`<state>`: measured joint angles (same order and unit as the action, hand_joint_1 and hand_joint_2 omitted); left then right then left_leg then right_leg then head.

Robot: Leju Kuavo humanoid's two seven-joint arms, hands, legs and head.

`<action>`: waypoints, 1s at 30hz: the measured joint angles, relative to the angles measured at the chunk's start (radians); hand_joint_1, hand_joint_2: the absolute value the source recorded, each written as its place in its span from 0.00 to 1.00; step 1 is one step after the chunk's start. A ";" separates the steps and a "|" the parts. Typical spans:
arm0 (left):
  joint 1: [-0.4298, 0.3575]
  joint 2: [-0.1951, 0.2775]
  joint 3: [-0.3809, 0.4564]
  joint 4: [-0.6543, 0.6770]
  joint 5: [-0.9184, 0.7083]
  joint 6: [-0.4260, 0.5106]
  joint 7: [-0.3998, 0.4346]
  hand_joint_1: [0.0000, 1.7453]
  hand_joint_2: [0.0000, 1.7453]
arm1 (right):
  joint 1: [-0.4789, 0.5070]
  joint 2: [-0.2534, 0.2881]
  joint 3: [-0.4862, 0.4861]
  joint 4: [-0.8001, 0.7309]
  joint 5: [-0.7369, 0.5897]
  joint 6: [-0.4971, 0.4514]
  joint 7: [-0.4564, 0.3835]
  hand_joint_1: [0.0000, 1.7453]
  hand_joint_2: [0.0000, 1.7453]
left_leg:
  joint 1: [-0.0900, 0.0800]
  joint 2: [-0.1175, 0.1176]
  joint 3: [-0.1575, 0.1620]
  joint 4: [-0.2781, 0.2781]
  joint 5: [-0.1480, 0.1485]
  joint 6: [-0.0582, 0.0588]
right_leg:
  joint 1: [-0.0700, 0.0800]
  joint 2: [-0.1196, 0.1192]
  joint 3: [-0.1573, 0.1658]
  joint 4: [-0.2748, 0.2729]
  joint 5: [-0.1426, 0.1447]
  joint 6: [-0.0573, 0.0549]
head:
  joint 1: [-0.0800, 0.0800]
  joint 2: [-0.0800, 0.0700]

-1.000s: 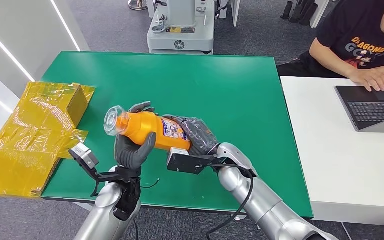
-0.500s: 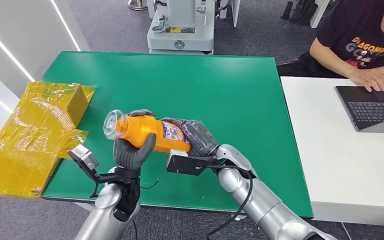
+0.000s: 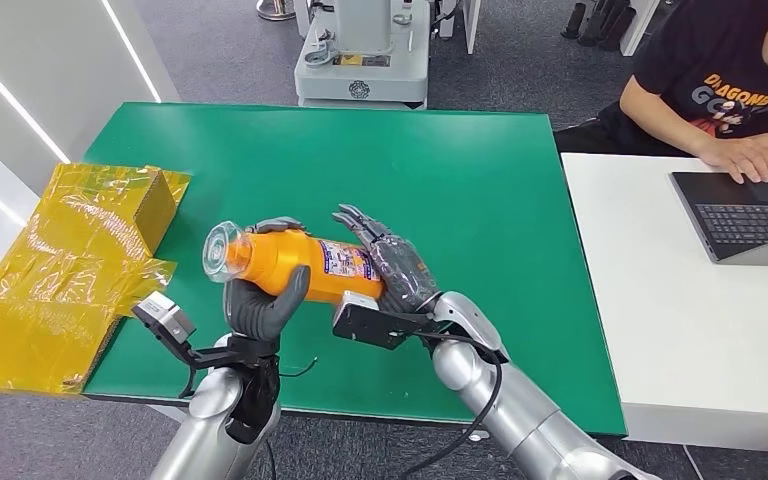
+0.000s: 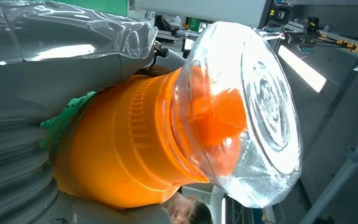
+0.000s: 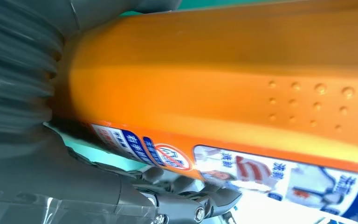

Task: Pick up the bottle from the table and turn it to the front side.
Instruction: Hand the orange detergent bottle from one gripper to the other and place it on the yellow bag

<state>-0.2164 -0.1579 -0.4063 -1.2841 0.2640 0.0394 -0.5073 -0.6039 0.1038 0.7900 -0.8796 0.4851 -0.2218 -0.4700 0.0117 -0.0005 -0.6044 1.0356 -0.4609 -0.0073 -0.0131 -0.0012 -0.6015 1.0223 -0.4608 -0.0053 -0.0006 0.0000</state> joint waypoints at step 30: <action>-0.025 0.091 0.161 -0.036 -0.223 0.187 -0.011 1.00 1.00 | 0.314 -0.019 -0.018 -0.455 -0.207 -0.163 -0.068 0.00 1.00 | 0.000 0.001 0.000 -0.001 0.000 0.000 | 0.000 0.000 -0.001 0.000 -0.001 -0.001 | 0.000 0.000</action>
<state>-0.2418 -0.0671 -0.2453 -1.3203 0.0413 0.2263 -0.5180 -0.2898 0.0850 0.7717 -1.3345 0.2783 -0.3850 -0.5379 0.0119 0.0001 -0.6042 1.0345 -0.4609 -0.0075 -0.0129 -0.0009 -0.6023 1.0224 -0.4616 -0.0064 -0.0006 0.0000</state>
